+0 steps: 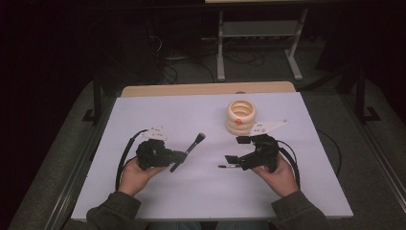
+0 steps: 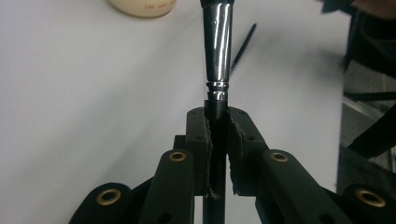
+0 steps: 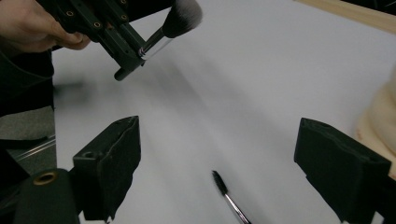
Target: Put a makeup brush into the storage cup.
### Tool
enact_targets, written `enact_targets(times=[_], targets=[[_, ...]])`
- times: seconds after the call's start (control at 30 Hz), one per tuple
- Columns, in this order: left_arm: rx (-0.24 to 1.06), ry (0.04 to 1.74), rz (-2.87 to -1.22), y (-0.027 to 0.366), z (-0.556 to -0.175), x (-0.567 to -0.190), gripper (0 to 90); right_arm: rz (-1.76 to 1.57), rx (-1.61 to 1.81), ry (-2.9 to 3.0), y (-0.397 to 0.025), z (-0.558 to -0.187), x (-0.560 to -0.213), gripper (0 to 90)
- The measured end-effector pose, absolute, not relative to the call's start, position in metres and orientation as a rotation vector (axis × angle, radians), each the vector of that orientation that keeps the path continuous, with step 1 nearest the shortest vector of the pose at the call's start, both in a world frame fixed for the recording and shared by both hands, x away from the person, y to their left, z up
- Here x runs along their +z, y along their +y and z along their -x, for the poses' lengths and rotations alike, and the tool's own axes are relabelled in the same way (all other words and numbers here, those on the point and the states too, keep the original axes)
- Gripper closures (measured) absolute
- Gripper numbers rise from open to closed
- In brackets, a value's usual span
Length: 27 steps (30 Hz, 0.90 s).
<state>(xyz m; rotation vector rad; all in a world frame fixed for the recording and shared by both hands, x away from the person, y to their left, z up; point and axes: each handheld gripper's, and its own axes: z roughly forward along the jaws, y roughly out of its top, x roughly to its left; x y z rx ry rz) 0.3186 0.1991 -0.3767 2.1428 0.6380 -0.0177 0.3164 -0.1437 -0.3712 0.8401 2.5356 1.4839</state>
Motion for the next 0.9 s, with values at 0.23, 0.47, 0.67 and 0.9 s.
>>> enact_targets(times=[0.23,0.47,0.67,0.9], targets=[[-0.017,0.606,-2.091,0.193,-0.309,-0.379,79.7,-0.812,1.531,2.561,-0.127,-0.320,-0.370,13.8],[-0.017,0.586,-2.080,0.183,-0.302,-0.391,79.7,-0.800,1.561,2.617,-0.112,-0.322,-0.375,14.2],[-0.026,0.569,-2.077,0.178,-0.301,-0.393,79.7,-0.812,1.566,2.645,-0.103,-0.325,-0.380,18.3],[-0.026,0.523,-2.087,0.168,-0.294,-0.394,79.7,-0.801,1.556,2.679,-0.097,-0.321,-0.382,31.0]])
